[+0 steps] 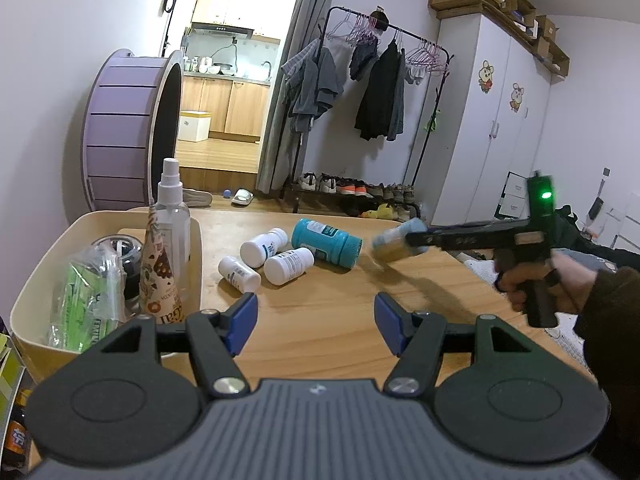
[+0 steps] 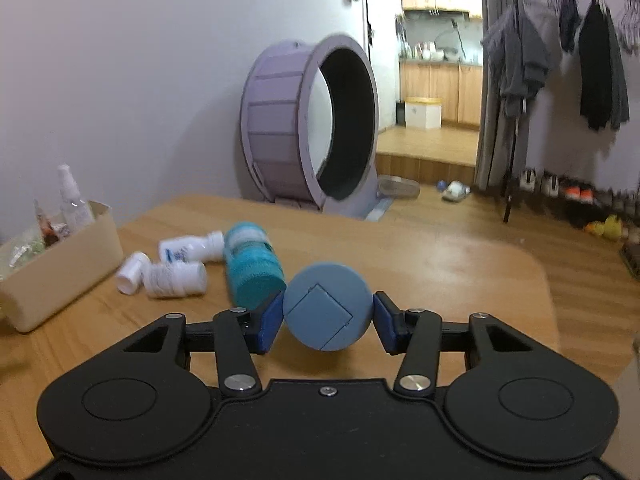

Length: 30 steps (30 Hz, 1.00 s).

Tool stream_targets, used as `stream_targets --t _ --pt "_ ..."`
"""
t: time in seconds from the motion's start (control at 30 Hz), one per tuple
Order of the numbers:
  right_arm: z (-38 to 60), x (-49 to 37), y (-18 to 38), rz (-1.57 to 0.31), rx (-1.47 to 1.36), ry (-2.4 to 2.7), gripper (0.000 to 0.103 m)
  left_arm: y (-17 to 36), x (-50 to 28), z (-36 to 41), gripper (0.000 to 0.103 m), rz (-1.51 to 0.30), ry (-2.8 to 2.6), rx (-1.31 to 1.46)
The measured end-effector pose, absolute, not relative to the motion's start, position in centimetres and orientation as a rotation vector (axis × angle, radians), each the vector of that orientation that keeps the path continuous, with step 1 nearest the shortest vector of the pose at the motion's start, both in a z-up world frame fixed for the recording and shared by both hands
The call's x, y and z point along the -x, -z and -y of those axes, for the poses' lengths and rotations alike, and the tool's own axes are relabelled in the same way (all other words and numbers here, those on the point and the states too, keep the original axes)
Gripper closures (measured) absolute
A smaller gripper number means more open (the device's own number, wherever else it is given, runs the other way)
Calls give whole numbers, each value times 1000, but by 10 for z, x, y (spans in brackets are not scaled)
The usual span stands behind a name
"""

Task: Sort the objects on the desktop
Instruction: 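Move the right gripper to the toothpick jar with light blue lid and grasp, then hold the toothpick jar with the right gripper while the left gripper closes around it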

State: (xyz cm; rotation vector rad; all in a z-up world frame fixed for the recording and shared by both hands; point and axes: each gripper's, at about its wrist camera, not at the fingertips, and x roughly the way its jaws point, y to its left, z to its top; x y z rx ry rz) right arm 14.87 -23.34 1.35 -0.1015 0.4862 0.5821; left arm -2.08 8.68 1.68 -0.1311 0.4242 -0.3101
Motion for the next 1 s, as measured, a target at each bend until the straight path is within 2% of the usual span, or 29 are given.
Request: stream_targets --t 0.37,0.63,0.7,0.77,0.87,1.0 --pt "212 -100 -23 -500 180 -741 54 -14 21 -79 40 -430 316 103" --pt "232 -70 -38 -441 124 -783 30 -12 18 -64 39 -430 366 74" --pt "238 -64 -41 -429 104 -788 18 -11 16 -58 39 -427 388 64" --pt "244 -58 -44 -422 90 -788 13 -11 15 -51 39 -421 410 56" --pt "256 -48 -45 -412 51 -783 0 -9 9 -42 30 -425 434 57" --pt "271 -33 -45 -409 24 -795 0 -8 -3 -28 23 -440 436 51"
